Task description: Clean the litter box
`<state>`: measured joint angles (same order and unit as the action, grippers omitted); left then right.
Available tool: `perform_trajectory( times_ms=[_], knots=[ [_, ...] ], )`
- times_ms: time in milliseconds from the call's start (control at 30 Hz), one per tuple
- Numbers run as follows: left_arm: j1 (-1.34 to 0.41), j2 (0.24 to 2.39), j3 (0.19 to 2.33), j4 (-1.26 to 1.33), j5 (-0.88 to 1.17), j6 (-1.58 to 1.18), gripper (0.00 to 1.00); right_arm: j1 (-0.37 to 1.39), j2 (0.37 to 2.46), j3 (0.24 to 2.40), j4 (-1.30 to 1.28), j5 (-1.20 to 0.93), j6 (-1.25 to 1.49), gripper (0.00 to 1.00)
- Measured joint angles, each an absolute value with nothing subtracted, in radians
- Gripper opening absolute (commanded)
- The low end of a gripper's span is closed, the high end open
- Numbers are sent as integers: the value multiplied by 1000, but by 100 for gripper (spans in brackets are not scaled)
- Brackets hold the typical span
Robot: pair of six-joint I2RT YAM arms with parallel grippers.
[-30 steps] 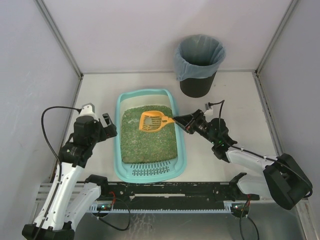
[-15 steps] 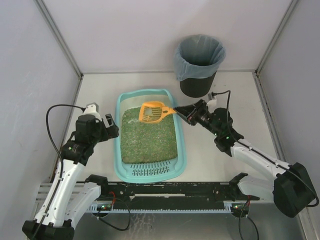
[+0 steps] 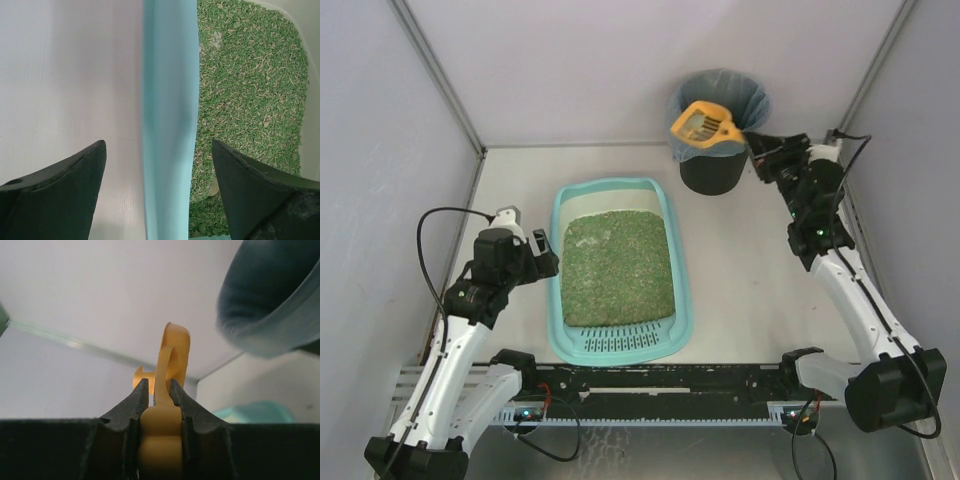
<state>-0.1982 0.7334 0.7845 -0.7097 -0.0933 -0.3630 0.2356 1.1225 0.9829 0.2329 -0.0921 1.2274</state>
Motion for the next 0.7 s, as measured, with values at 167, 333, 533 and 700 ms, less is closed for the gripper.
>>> perform_trajectory(
  times_ms=[167,333,533,700],
  knots=[
    [-203,734,784,-708,-92,-363,89,133,1196,1105,176,39,1110,0],
    [-208,756,784,-702,-73,-361,88,120,1352,1303,113,137,876,0],
    [-212,776,784,-699,-59,-355,88,141,1583,1585,-30,162,571,0],
    [-213,777,784,-697,-48,-355,88,208,1670,1681,-96,212,321,0]
  ],
)
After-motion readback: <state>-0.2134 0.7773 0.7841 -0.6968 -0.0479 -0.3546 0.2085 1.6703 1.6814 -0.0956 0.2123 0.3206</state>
